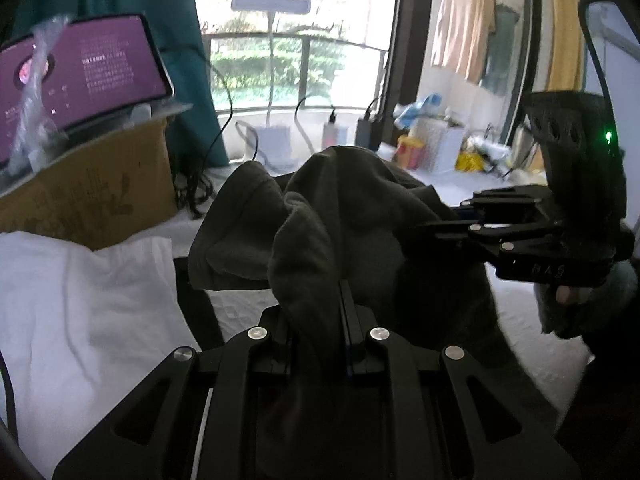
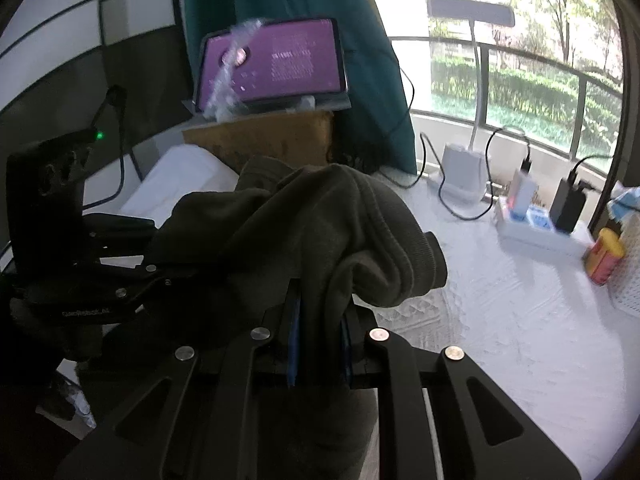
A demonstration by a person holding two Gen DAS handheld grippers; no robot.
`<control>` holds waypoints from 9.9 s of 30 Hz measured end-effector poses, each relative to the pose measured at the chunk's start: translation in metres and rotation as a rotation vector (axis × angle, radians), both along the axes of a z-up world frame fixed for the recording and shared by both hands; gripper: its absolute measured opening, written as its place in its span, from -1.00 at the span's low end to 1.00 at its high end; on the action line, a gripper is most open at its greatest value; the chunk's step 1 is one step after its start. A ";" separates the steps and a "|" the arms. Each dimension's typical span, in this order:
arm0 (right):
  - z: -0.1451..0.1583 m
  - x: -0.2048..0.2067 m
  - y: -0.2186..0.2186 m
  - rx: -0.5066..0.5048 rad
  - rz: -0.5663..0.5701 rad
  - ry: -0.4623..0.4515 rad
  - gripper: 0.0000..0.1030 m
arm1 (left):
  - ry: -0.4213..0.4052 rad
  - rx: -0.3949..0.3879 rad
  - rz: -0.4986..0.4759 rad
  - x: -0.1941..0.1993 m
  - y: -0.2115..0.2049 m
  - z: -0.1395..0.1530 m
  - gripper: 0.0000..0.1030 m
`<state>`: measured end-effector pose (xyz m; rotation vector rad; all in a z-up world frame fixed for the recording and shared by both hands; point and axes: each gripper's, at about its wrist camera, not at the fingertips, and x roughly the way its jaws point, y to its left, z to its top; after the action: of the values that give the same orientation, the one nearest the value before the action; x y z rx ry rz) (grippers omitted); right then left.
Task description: Fold small clothes
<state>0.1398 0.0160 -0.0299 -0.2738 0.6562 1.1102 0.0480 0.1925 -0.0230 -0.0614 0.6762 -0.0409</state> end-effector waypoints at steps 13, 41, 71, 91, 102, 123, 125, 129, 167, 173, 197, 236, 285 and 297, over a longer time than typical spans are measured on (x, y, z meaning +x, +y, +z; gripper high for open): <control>-0.059 0.046 0.017 -0.067 -0.008 0.146 -0.68 | 0.188 -0.110 0.023 0.042 0.034 -0.041 -0.64; -0.055 0.084 0.000 -0.060 -0.132 0.132 -0.87 | 0.181 0.004 0.164 0.093 0.085 -0.016 -0.33; -0.055 0.090 -0.005 -0.118 -0.249 0.118 -0.44 | 0.147 0.040 0.151 0.072 0.060 -0.002 -0.53; -0.047 0.060 -0.041 -0.145 -0.274 0.103 0.05 | 0.248 -0.071 0.147 0.036 0.064 -0.042 -0.40; -0.052 0.030 -0.071 -0.158 -0.280 0.095 0.06 | 0.162 0.012 0.100 0.009 0.015 -0.007 -0.40; -0.049 -0.035 -0.108 -0.138 -0.279 0.090 0.07 | 0.172 -0.010 0.030 -0.055 -0.046 -0.018 -0.39; -0.049 -0.039 -0.111 -0.135 -0.279 0.091 0.07 | 0.183 -0.011 0.002 -0.058 -0.059 -0.020 -0.38; -0.050 -0.049 -0.117 -0.130 -0.276 0.090 0.07 | 0.235 -0.002 -0.005 -0.060 -0.073 -0.036 -0.38; -0.035 -0.038 -0.258 -0.006 -0.444 0.063 0.80 | -0.013 0.057 0.160 -0.051 -0.158 -0.016 0.69; -0.028 -0.031 -0.279 -0.008 -0.495 0.046 0.80 | -0.059 0.049 0.116 -0.041 -0.177 -0.008 0.69; 0.055 -0.037 -0.345 0.053 -0.678 -0.159 0.80 | -0.355 -0.026 -0.052 -0.023 -0.204 0.081 0.70; 0.156 -0.110 -0.346 0.255 -0.787 -0.522 0.94 | -0.594 0.027 0.072 -0.086 -0.191 0.133 0.70; 0.138 -0.095 -0.340 0.198 -0.767 -0.444 0.94 | -0.520 0.036 0.093 -0.075 -0.187 0.117 0.70; 0.139 -0.096 -0.342 0.196 -0.770 -0.443 0.94 | -0.522 0.027 0.081 -0.077 -0.189 0.117 0.70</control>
<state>0.0439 -0.3256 0.1087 -0.0727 0.2081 0.3446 -0.0288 0.0035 0.0941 -0.0492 0.1517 0.0300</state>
